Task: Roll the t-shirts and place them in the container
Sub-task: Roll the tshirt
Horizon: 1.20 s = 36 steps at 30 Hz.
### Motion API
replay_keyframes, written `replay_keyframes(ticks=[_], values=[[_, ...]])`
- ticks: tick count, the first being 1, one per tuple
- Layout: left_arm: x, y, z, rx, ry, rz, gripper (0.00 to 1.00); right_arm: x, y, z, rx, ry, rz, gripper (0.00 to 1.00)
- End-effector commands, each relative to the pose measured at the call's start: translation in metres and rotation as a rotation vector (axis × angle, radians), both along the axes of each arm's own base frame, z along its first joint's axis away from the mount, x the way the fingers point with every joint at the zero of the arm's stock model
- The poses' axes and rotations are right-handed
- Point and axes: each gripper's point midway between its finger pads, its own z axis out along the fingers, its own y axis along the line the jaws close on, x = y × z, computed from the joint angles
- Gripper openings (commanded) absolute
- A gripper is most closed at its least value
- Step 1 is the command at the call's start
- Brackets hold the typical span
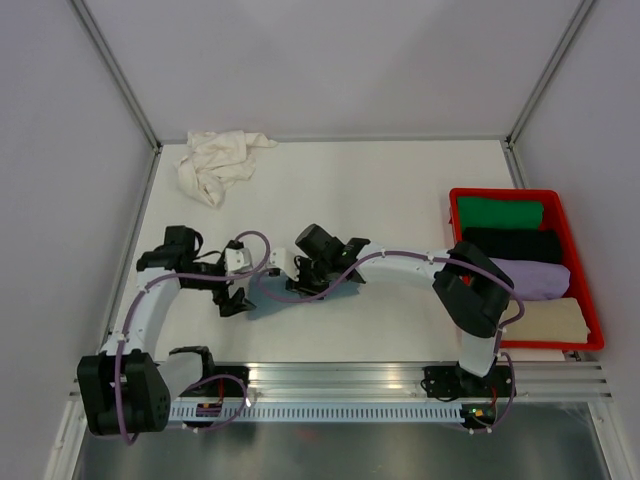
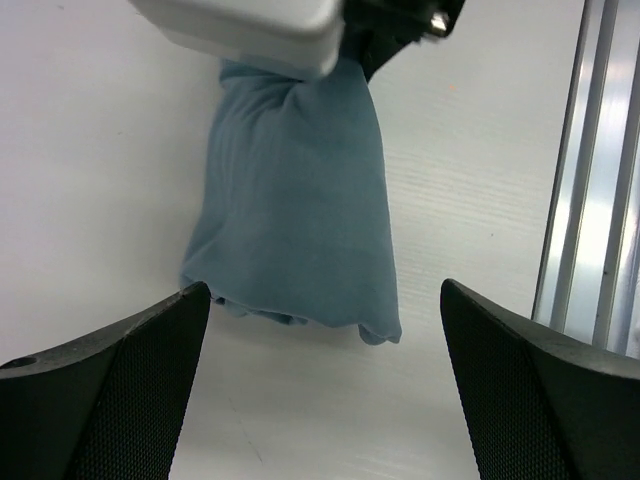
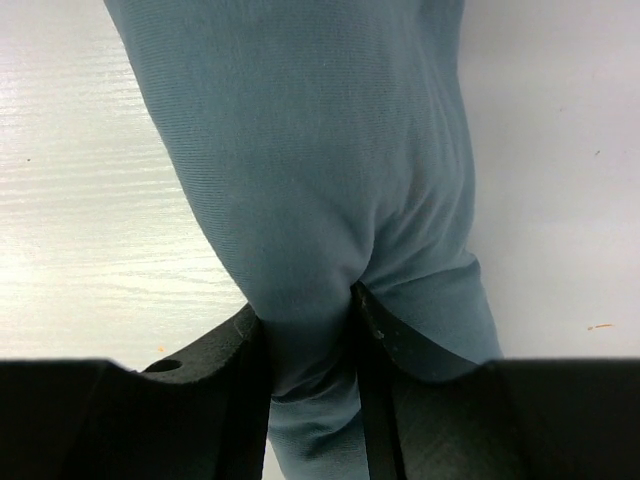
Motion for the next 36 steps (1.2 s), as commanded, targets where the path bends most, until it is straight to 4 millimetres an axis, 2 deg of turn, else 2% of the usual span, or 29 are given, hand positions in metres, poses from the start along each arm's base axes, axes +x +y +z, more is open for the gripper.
replay_keyframes(ticks=[1, 4, 5, 9, 10, 14, 16, 20, 21, 22, 24, 25, 26, 28, 31, 36], values=[[0.006, -0.001, -0.008, 0.047, -0.171, -0.137, 1.00, -0.007, 0.009, 0.002, 0.041, 0.046, 0.022, 0.41], [0.012, -0.002, -0.019, 0.081, -0.165, -0.125, 1.00, -0.006, 0.011, -0.001, 0.050, 0.051, 0.015, 0.41], [0.019, -0.002, -0.021, 0.091, -0.193, -0.122, 1.00, -0.005, 0.011, -0.001, 0.052, 0.047, 0.010, 0.41], [0.013, -0.008, -0.046, 0.180, -0.204, -0.204, 1.00, -0.011, 0.009, -0.004, 0.054, 0.063, 0.012, 0.41], [0.008, -0.007, -0.057, 0.203, -0.191, -0.212, 1.00, -0.011, 0.008, -0.005, 0.052, 0.064, 0.012, 0.42], [0.016, 0.006, -0.076, 0.300, -0.220, -0.171, 1.00, -0.014, 0.003, -0.007, 0.042, 0.057, 0.021, 0.42], [0.016, 0.007, -0.077, 0.304, -0.218, -0.161, 0.93, -0.017, 0.003, -0.007, 0.044, 0.056, 0.033, 0.42], [0.013, 0.006, -0.079, 0.302, -0.211, -0.163, 0.58, -0.020, 0.002, 0.002, 0.077, 0.035, 0.048, 0.44], [0.012, 0.005, -0.079, 0.301, -0.208, -0.166, 0.55, -0.018, 0.002, 0.004, 0.081, 0.023, 0.045, 0.45], [0.011, 0.005, -0.080, 0.301, -0.208, -0.168, 0.53, -0.018, 0.002, 0.006, 0.087, 0.014, 0.047, 0.47], [0.009, 0.005, -0.081, 0.304, -0.213, -0.171, 0.50, -0.017, 0.001, 0.011, 0.101, -0.006, 0.047, 0.62], [0.009, 0.005, -0.081, 0.304, -0.213, -0.171, 0.48, -0.016, 0.001, 0.011, 0.107, -0.017, 0.050, 0.74], [0.008, 0.005, -0.081, 0.302, -0.211, -0.171, 0.47, -0.016, -0.002, 0.014, 0.111, -0.036, 0.055, 0.98], [0.006, 0.005, -0.082, 0.297, -0.207, -0.169, 0.47, -0.016, -0.008, 0.013, 0.110, -0.063, 0.057, 0.98], [0.004, 0.002, -0.082, 0.282, -0.198, -0.168, 0.47, -0.011, -0.014, 0.026, 0.129, -0.141, 0.071, 0.98], [0.007, -0.002, -0.081, 0.257, -0.206, -0.169, 0.40, -0.004, -0.031, 0.040, 0.134, -0.272, 0.082, 0.98]])
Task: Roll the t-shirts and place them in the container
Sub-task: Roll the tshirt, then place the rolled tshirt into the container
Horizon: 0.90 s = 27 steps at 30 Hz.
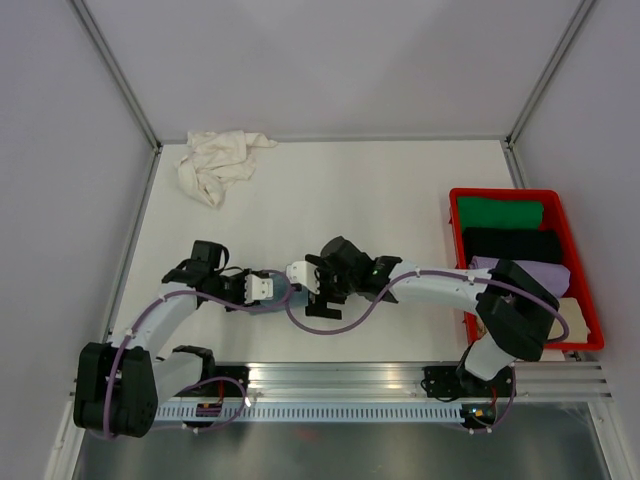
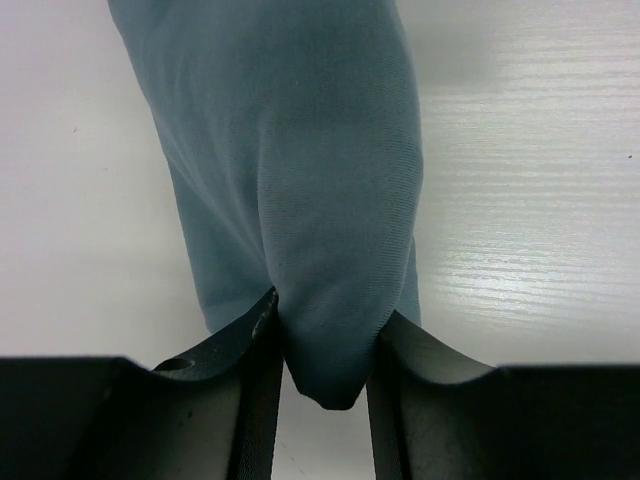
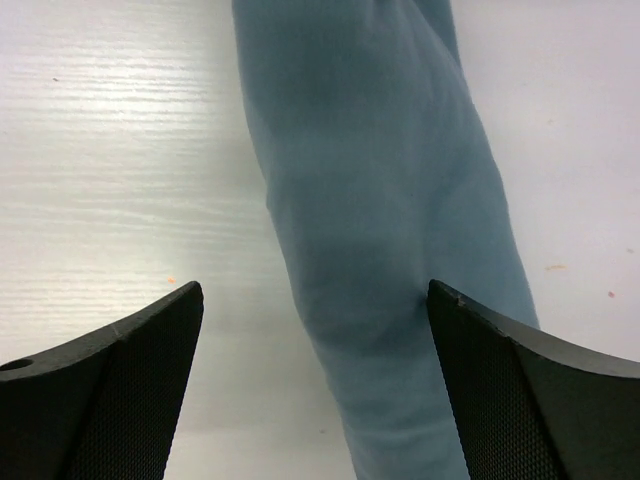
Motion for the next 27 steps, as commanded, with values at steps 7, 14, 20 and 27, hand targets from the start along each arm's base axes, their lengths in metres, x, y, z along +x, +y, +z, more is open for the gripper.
replay_keyframes(ticks=[7, 14, 20, 27], values=[[0.000, -0.001, -0.004, -0.011, 0.008, 0.008, 0.40, 0.039, -0.015, 0.054, 0.133, -0.275, -0.082, 0.98], [0.003, -0.002, -0.001, -0.020, 0.002, 0.011, 0.41, 0.023, -0.004, 0.035, 0.079, -0.196, 0.095, 0.98], [0.005, -0.002, 0.001, -0.019, -0.001, 0.014, 0.43, 0.028, 0.024, 0.018, 0.041, -0.201, 0.152, 0.98], [0.008, -0.003, 0.002, -0.024, 0.000, 0.008, 0.43, 0.023, 0.045, 0.003, -0.017, -0.176, 0.239, 0.98]])
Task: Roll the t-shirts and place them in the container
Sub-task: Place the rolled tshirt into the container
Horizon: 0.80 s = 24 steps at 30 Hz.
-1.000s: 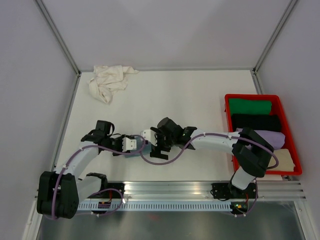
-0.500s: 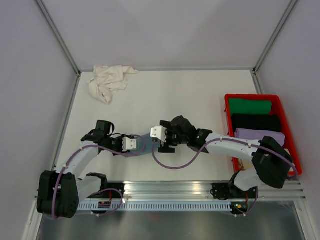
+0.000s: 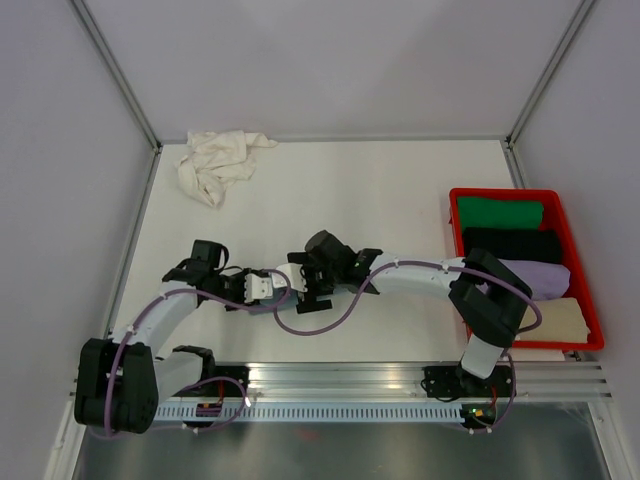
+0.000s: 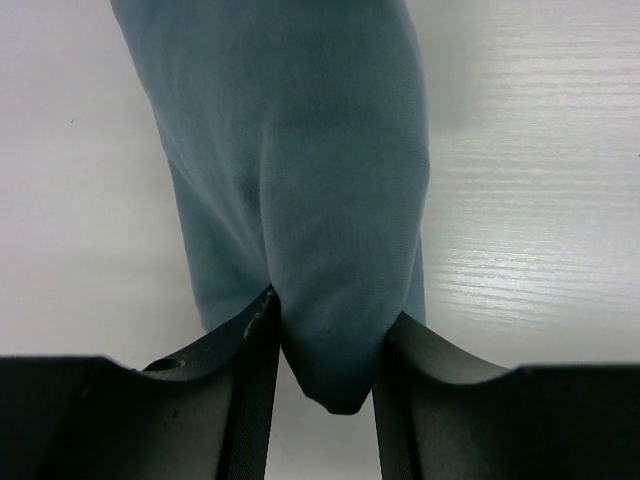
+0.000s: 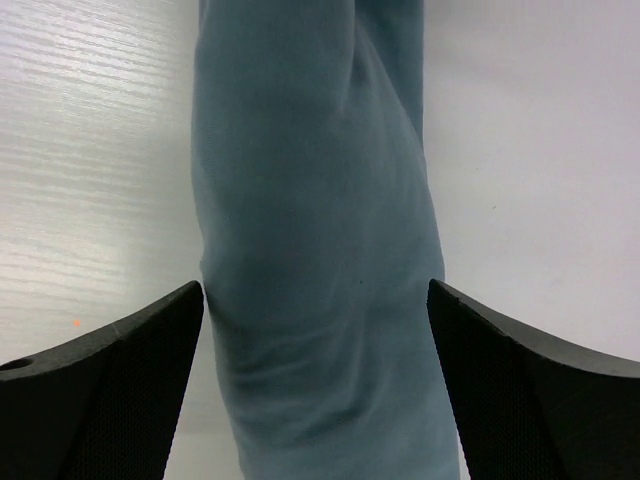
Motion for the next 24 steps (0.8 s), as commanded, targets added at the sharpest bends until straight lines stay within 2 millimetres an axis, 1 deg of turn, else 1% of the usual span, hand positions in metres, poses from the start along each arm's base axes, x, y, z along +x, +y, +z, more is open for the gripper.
replay_keyframes(ticks=[1, 5, 8, 9, 12, 13, 14, 15, 16, 17, 18, 22, 24], values=[[0.005, -0.003, 0.005, -0.024, -0.003, 0.007, 0.44, -0.003, 0.020, 0.003, 0.003, -0.006, 0.081, 0.98], [0.007, -0.003, 0.006, -0.024, -0.008, 0.005, 0.46, 0.003, 0.020, -0.013, -0.045, 0.000, 0.067, 0.98], [0.009, -0.003, 0.007, -0.021, -0.013, 0.004, 0.46, -0.001, 0.018, -0.022, -0.072, 0.017, 0.090, 0.98], [0.009, -0.003, 0.008, -0.022, -0.012, 0.008, 0.46, -0.002, 0.016, -0.029, -0.092, 0.030, 0.089, 0.98], [0.012, -0.003, 0.011, -0.037, -0.006, 0.030, 0.46, -0.006, 0.010, -0.040, -0.118, 0.064, 0.072, 0.98], [0.013, -0.003, 0.012, -0.047, -0.001, 0.038, 0.46, -0.007, 0.008, -0.042, -0.116, 0.069, 0.065, 0.98], [0.013, -0.002, 0.013, -0.054, 0.003, 0.049, 0.46, -0.006, 0.010, -0.040, -0.091, 0.060, 0.055, 0.98], [0.012, -0.003, 0.013, -0.062, 0.004, 0.045, 0.46, -0.010, 0.002, -0.043, -0.090, 0.059, 0.048, 0.98], [0.009, -0.003, 0.010, -0.061, 0.014, 0.043, 0.46, -0.006, 0.002, -0.041, -0.067, 0.037, 0.038, 0.98], [0.010, -0.002, 0.010, -0.059, 0.009, 0.045, 0.46, -0.007, 0.000, -0.041, -0.065, 0.029, 0.033, 0.98], [0.012, -0.002, 0.011, -0.063, 0.004, 0.053, 0.46, -0.007, -0.004, -0.043, -0.072, 0.025, 0.026, 0.98], [0.012, -0.001, 0.010, -0.066, -0.008, 0.037, 0.47, 0.004, -0.014, -0.050, -0.130, -0.027, -0.010, 0.98], [0.011, -0.001, 0.008, -0.059, -0.012, 0.026, 0.47, 0.007, -0.012, -0.051, -0.137, -0.039, -0.006, 0.98]])
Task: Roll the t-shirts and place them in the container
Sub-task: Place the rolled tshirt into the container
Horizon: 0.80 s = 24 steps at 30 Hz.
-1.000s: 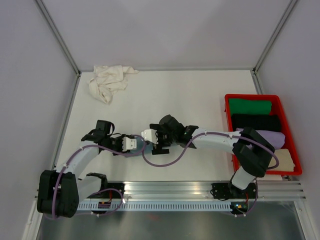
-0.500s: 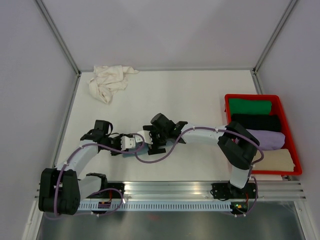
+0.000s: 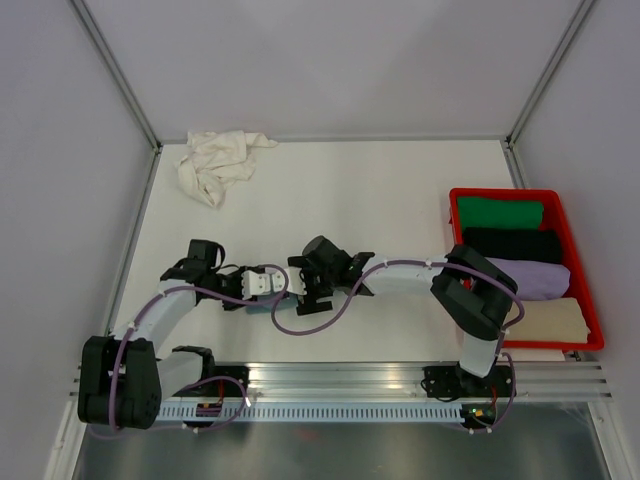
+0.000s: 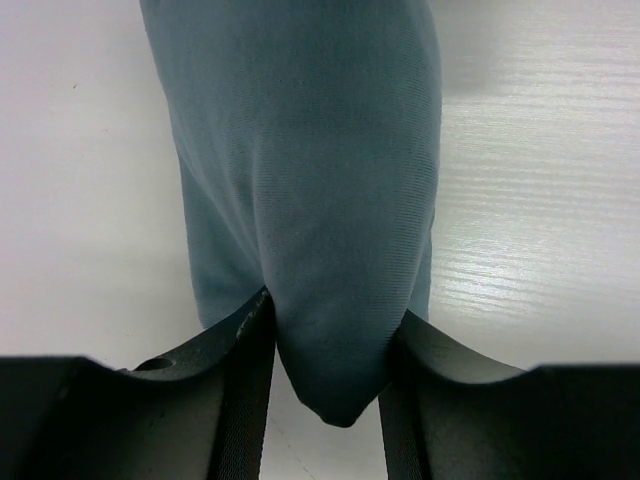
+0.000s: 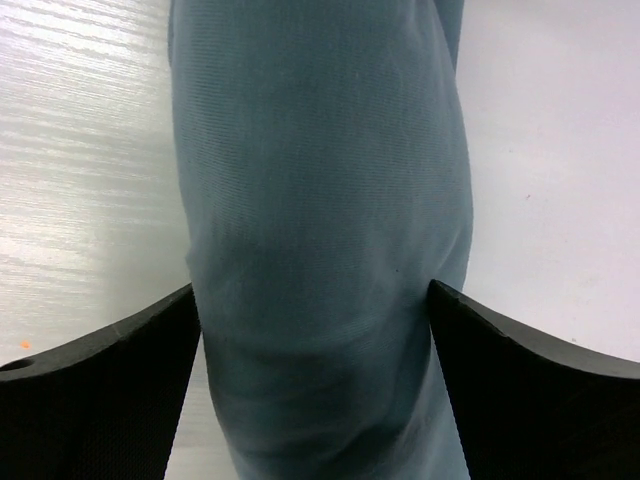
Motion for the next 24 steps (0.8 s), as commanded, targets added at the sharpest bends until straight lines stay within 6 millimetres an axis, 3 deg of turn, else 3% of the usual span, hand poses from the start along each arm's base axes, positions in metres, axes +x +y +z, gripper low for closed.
replay_keyframes(ticks=[1, 6, 10, 13, 17, 19, 22, 24], values=[[0.008, -0.010, 0.011, -0.055, -0.041, -0.033, 0.47, -0.001, -0.012, -0.017, -0.085, -0.013, 0.003, 0.98], [0.011, -0.009, 0.013, -0.045, -0.056, -0.038, 0.48, 0.005, 0.000, -0.015, -0.137, 0.011, 0.034, 0.98], [0.013, -0.012, 0.019, -0.062, -0.047, -0.035, 0.55, -0.009, -0.010, -0.029, -0.231, 0.104, 0.078, 0.97], [0.010, -0.016, 0.027, -0.086, -0.029, -0.045, 0.64, -0.009, -0.019, -0.041, -0.275, 0.113, 0.043, 0.92], [0.005, -0.009, 0.031, -0.052, 0.008, -0.027, 0.78, -0.009, -0.034, -0.048, -0.321, 0.114, -0.012, 0.79], [0.003, -0.004, 0.031, -0.037, 0.018, -0.003, 0.80, -0.004, -0.040, -0.047, -0.332, 0.085, -0.039, 0.64], [-0.005, 0.007, 0.030, 0.005, 0.036, 0.022, 0.82, -0.003, -0.057, -0.043, -0.364, 0.039, -0.060, 0.50], [-0.010, 0.010, 0.033, 0.014, 0.053, 0.031, 0.86, -0.002, -0.064, -0.041, -0.386, 0.019, -0.065, 0.48]])
